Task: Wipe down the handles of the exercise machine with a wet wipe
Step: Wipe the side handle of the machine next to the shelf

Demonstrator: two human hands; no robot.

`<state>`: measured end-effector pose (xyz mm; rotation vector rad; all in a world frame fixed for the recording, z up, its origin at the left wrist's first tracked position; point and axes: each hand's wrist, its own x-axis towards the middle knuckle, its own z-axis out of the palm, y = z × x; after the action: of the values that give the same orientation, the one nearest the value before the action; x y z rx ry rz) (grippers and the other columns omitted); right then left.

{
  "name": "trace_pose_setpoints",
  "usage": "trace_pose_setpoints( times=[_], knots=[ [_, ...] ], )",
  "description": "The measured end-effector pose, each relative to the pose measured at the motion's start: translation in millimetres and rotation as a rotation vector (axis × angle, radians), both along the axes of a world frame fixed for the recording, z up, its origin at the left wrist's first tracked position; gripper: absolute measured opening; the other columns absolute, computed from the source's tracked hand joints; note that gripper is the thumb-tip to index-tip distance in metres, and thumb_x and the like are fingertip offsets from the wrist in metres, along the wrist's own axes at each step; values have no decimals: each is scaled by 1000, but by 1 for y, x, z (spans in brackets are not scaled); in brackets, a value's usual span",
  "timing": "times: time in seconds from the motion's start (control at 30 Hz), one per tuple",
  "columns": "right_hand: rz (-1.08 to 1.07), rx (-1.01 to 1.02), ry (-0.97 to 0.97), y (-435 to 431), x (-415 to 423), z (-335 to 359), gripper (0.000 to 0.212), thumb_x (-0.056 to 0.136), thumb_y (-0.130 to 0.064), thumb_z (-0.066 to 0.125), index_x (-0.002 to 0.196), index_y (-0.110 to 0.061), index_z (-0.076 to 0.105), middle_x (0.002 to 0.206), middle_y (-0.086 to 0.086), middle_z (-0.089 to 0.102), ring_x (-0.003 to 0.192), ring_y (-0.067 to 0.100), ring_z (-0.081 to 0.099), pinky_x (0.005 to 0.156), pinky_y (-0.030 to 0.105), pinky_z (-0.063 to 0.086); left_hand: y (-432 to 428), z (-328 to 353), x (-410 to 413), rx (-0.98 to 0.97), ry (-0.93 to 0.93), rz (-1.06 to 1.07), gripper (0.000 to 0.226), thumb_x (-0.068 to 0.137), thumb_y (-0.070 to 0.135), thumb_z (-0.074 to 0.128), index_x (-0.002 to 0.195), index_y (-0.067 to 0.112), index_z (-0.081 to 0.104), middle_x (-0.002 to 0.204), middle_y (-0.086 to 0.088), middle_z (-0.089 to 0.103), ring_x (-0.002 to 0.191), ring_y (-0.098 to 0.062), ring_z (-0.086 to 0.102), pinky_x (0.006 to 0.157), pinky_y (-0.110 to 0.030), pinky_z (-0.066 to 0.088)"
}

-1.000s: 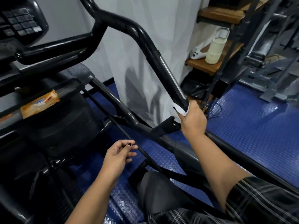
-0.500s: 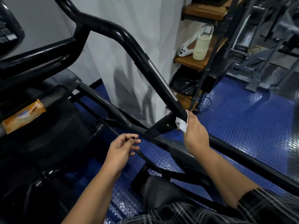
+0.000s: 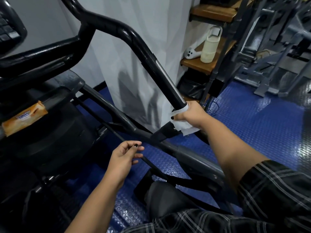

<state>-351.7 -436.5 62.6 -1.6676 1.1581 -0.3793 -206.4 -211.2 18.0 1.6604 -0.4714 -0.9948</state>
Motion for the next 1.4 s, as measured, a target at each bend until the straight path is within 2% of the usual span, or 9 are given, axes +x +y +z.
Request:
trace_pose_setpoints(
  times=[0.13, 0.23, 0.37, 0.53, 0.63, 0.8, 1.07, 1.3, 1.4],
  knots=[
    [-300, -460, 280, 22, 11, -26, 20, 79, -36, 67, 88, -21, 56, 78, -2, 62, 71, 23, 57, 63, 30, 41, 6, -3, 0, -5, -4, 26, 19, 101, 13, 48, 104, 16, 67, 94, -1, 75, 75, -10, 67, 69, -27, 49],
    [-437, -625, 281, 35, 20, -34, 19, 81, -34, 62, 90, -19, 54, 82, -1, 63, 75, 26, 60, 63, 31, 40, 12, -5, -2, -15, -2, 56, 18, 100, 12, 49, 104, 14, 67, 93, -2, 75, 74, -10, 67, 70, -27, 48],
    [-303, -378, 214, 18, 11, -29, 16, 76, -27, 68, 85, -20, 57, 77, -1, 63, 71, 24, 58, 64, 30, 42, 21, -10, -3, -19, 15, 109, 18, 101, 11, 49, 105, 13, 67, 94, -3, 75, 75, -11, 66, 69, -25, 49],
    [52, 69, -27, -6, -7, -8, 26, 65, 12, 64, 85, -2, 70, 80, 4, 76, 76, 23, 70, 74, 37, 57, 20, -15, -12, -18, 30, 124, 19, 101, 10, 48, 105, 12, 66, 94, -4, 74, 75, -12, 65, 68, -26, 48],
    [38, 33, -63, -4, -5, -13, 18, 71, 6, 69, 85, -5, 68, 75, 2, 73, 67, 18, 67, 67, 34, 54, 17, -15, -19, -39, 43, 125, 19, 100, 9, 48, 103, 13, 66, 92, -3, 74, 72, -11, 65, 66, -24, 48],
    [-129, -708, 279, 21, -11, -48, 42, 84, -51, 66, 96, -15, 46, 83, 1, 64, 70, 25, 56, 60, 34, 41, 18, -18, -32, -48, 70, 129, 18, 100, 8, 48, 100, 13, 66, 88, -1, 73, 68, -8, 64, 58, -17, 48],
    [78, -805, 665, 35, -63, -58, 18, 92, -9, 53, 102, -7, 38, 91, 12, 68, 79, 35, 67, 58, 36, 37, 24, -23, -49, -38, 62, 105, 20, 100, 8, 47, 101, 15, 66, 88, 0, 73, 67, -7, 63, 61, -20, 46],
    [164, -835, 855, 42, -127, -66, 18, 90, -11, 52, 105, -10, 43, 103, 8, 58, 88, 29, 63, 57, 37, 43, 22, -18, -64, -41, 34, -5, 20, 101, 10, 47, 102, 14, 67, 92, -1, 74, 74, -11, 65, 66, -24, 47],
    [93, -933, 955, 53, -154, -80, 33, 77, -8, 65, 108, -6, 51, 132, 21, 50, 107, 38, 55, 72, 48, 51, 26, -15, -68, -47, 23, -37, 20, 101, 9, 47, 102, 14, 67, 93, -2, 75, 74, -11, 65, 67, -26, 48]
  ],
)
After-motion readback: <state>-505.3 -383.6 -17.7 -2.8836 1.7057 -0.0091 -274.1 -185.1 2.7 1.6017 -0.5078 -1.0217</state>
